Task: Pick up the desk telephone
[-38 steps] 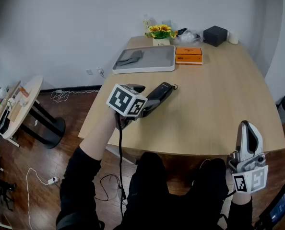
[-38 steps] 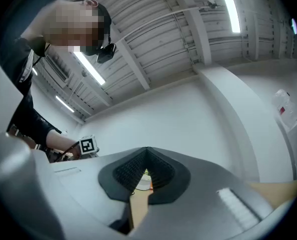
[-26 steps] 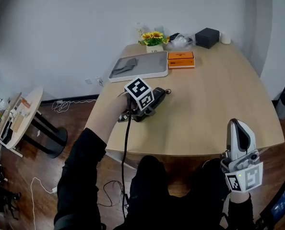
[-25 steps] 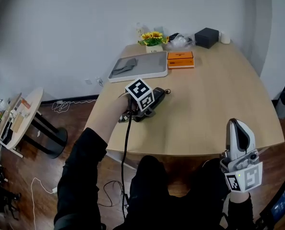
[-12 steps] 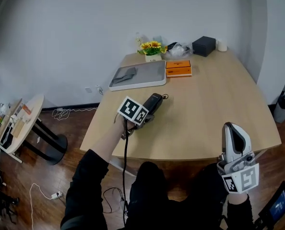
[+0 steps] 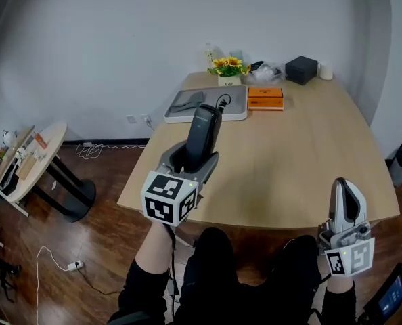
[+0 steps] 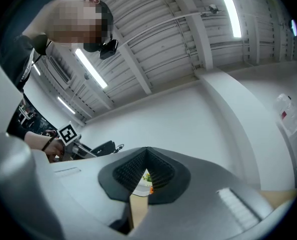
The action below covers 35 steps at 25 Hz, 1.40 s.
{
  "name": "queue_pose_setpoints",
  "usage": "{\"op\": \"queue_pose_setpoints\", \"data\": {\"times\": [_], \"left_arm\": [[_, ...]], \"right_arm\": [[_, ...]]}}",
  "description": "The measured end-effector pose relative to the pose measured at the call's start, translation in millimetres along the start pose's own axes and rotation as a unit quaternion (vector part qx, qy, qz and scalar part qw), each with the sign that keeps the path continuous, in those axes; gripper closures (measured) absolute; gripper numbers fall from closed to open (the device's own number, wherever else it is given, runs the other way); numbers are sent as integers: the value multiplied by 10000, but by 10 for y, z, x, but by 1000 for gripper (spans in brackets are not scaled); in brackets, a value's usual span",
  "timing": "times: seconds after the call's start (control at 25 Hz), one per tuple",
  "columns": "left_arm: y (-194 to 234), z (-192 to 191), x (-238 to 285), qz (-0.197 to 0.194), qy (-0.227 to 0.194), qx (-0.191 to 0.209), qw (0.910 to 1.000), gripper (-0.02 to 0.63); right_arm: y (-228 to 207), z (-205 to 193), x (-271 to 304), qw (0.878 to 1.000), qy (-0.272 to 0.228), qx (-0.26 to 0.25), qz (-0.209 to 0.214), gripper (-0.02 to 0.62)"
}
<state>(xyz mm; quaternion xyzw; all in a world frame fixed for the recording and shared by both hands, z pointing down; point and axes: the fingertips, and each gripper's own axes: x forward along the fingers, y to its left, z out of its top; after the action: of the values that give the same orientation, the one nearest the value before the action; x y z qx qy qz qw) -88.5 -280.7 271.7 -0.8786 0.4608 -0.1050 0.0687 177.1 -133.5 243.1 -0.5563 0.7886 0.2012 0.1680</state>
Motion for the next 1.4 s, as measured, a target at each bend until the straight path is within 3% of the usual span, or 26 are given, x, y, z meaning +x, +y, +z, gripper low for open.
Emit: {"op": "queue_pose_setpoints", "data": {"times": [0.16, 0.4, 0.68, 1.0, 1.4], "left_arm": [[-100, 166, -442, 385, -588, 116, 9975, 341], [-195, 186, -883, 517, -1122, -66, 9923, 341], [-158, 97, -911, 583, -1128, -207, 9917, 341], [-64, 51, -898, 777, -1133, -91, 9905, 341], [-59, 3, -887, 720, -1004, -128, 9923, 341]], "right_arm": [[-22, 9, -5, 10000, 1, -31, -40, 595], [-9, 45, -4, 9999, -35, -81, -77, 595], [-58, 24, 5, 9999, -30, -73, -132, 595], [-63, 72, 44, 9998, -90, -112, -107, 595], [-41, 149, 43, 9997, -72, -204, -121, 595]]}}
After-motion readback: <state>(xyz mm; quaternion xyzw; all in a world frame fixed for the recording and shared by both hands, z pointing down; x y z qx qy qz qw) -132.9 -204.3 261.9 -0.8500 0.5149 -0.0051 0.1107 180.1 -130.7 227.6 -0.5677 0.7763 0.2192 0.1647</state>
